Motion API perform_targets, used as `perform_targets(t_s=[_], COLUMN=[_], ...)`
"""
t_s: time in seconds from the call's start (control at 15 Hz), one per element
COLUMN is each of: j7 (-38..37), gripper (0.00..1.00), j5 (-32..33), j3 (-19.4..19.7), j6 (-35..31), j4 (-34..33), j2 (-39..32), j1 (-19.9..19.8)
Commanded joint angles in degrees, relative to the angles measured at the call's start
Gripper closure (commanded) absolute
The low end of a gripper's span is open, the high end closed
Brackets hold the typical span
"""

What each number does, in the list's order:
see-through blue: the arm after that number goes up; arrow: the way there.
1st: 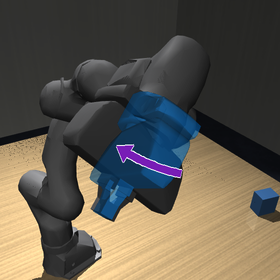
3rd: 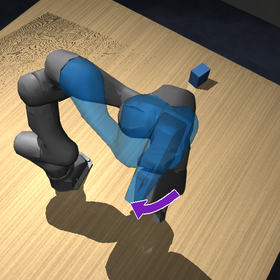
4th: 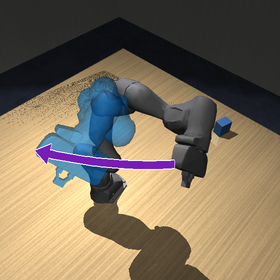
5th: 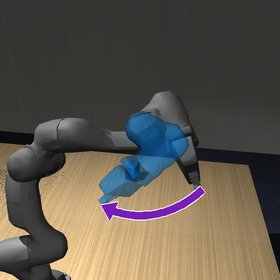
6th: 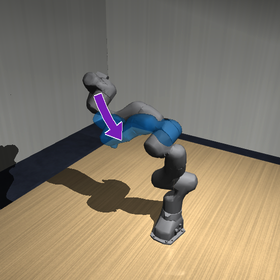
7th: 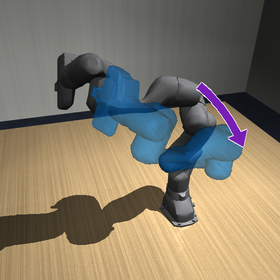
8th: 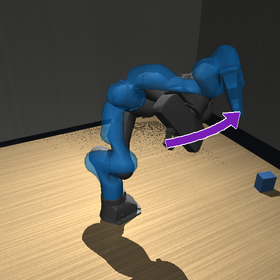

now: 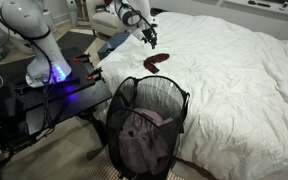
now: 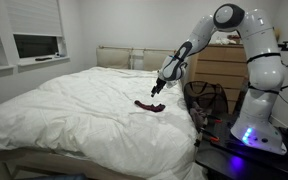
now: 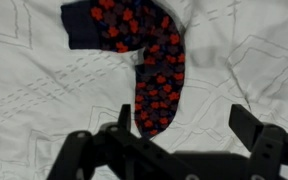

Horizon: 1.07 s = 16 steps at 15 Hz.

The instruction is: Pick the cloth and put it in the bag

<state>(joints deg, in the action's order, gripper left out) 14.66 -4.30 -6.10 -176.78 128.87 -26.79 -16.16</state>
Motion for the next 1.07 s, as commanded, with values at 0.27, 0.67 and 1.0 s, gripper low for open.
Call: perform_targets(t_s=[0.27,0.67,1.0], j7=[0.83,0.24,0.11], gripper=[0.00,0.00,0.00], j5=[5.95,8.44,12.70], j3=[-4.13,-4.07,-11.28], j6=[-7.35,-7.76,-14.22], j4=[-2.25,-4.03,-4.87], j2=[-9.90,-14.92,-20.33], j1=[-7.73,-10.50,-18.89])
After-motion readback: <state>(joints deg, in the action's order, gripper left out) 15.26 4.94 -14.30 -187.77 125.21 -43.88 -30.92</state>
